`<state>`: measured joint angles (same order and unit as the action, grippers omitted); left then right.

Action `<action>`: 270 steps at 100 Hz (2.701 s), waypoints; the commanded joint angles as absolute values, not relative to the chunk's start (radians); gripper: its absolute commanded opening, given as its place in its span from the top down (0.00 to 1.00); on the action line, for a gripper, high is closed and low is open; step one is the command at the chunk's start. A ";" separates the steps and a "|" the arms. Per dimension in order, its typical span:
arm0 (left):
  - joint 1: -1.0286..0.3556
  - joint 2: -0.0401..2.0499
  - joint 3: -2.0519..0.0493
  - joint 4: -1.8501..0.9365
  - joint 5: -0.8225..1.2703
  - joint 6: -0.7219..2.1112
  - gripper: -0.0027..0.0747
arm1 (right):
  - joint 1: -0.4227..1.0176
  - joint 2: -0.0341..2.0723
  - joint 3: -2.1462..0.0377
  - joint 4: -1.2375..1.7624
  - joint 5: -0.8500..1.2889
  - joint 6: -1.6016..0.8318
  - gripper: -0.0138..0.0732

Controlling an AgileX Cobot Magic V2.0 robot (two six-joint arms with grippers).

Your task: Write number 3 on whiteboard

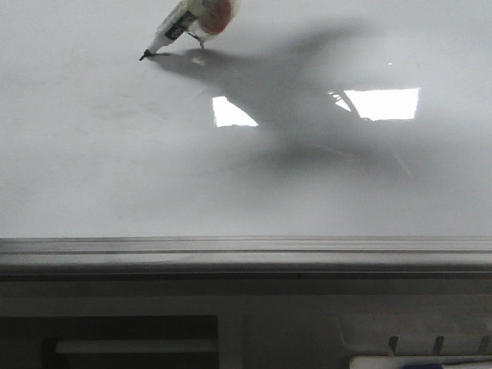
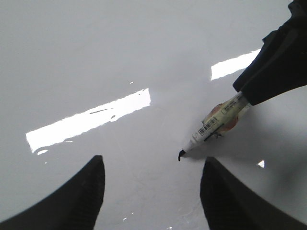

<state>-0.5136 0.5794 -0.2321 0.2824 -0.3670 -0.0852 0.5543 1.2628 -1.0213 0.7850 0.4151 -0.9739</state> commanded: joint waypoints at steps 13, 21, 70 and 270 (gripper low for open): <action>-0.512 0.581 -0.260 0.263 -0.448 -0.088 0.45 | 0.493 1.235 -1.045 0.783 0.521 -0.959 0.89; -0.512 0.581 -0.260 0.263 -0.448 -0.088 0.45 | 0.499 1.235 -1.030 0.767 0.542 -0.936 0.89; -0.512 0.581 -0.260 0.263 -0.444 -0.085 0.45 | 0.523 1.232 -1.012 0.615 0.564 -0.823 0.89; -0.723 0.991 -0.320 0.697 -0.461 -0.202 0.53 | 0.809 1.230 -1.045 0.630 0.590 -0.789 0.89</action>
